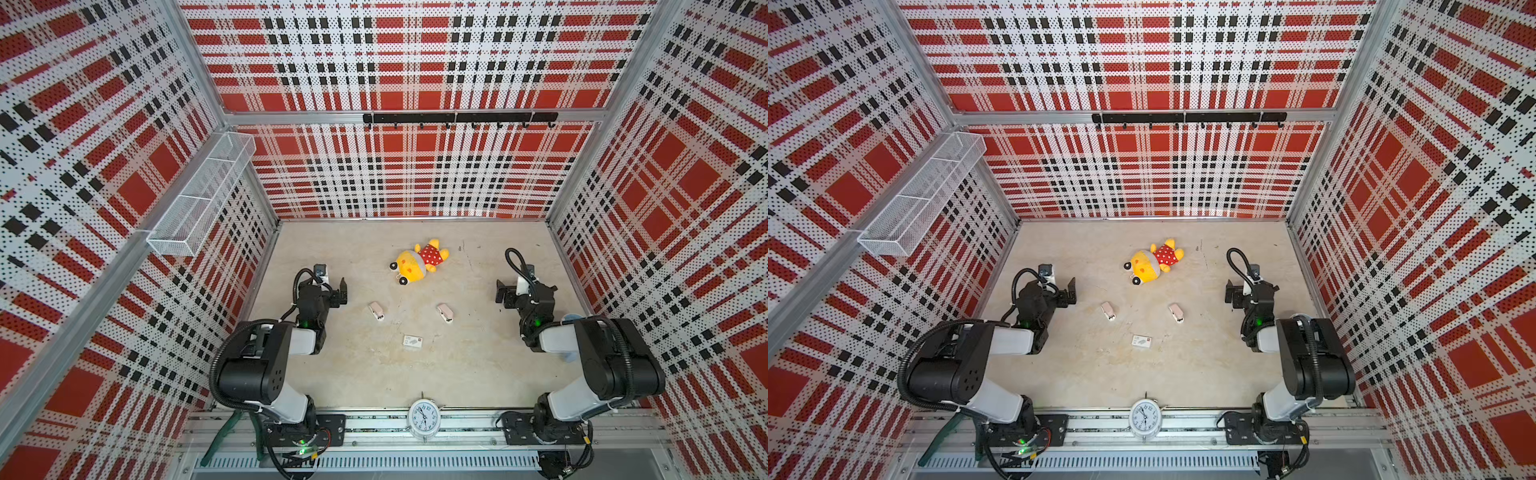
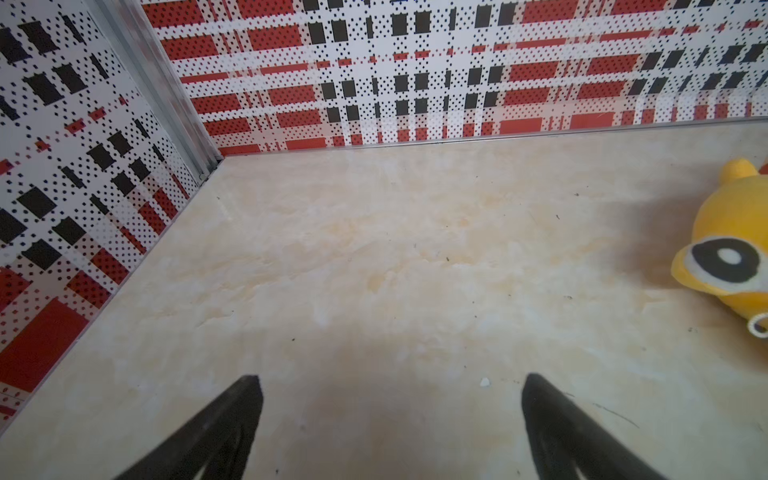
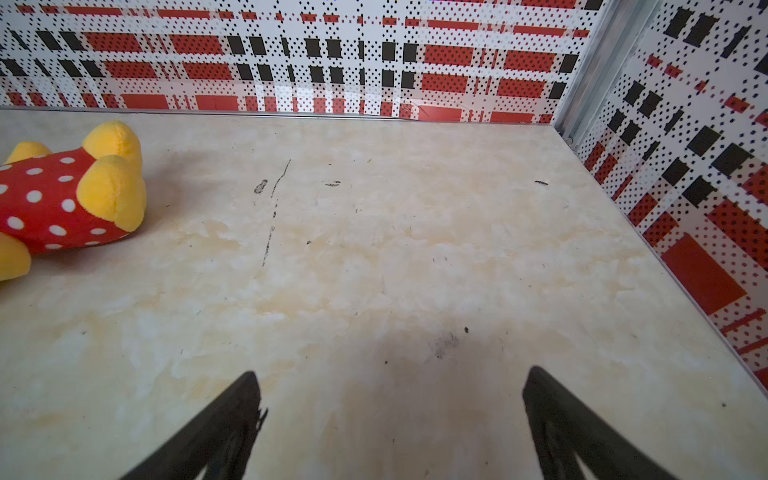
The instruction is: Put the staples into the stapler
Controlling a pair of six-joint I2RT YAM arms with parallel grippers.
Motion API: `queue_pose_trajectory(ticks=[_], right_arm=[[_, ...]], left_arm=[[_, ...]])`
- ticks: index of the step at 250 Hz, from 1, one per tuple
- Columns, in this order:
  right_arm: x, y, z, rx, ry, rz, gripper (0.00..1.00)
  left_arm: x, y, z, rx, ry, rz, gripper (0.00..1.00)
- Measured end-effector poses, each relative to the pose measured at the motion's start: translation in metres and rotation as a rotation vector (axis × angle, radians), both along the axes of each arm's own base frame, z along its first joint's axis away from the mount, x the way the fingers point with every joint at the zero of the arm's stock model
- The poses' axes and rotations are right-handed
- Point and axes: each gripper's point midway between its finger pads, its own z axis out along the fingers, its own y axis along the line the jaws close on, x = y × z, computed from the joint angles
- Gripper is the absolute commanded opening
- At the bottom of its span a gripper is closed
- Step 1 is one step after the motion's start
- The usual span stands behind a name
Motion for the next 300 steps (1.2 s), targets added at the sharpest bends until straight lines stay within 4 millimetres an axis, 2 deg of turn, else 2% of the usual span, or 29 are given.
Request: queue_pose_trajectory(ticks=[274, 300], right_arm=[[0.0010, 0.0002, 0.0026, 0.001, -0.011, 0.001, 1.00], [0.0007, -0.0056, 0.0021, -0.005, -0.006, -0.033, 1.00]], left_arm=[[0.0001, 0.0000, 0.0002, 0.000, -0.001, 0.000, 0.99], [-0.0011, -0.0035, 0.0000, 0.012, 0.010, -0.012, 0.99]])
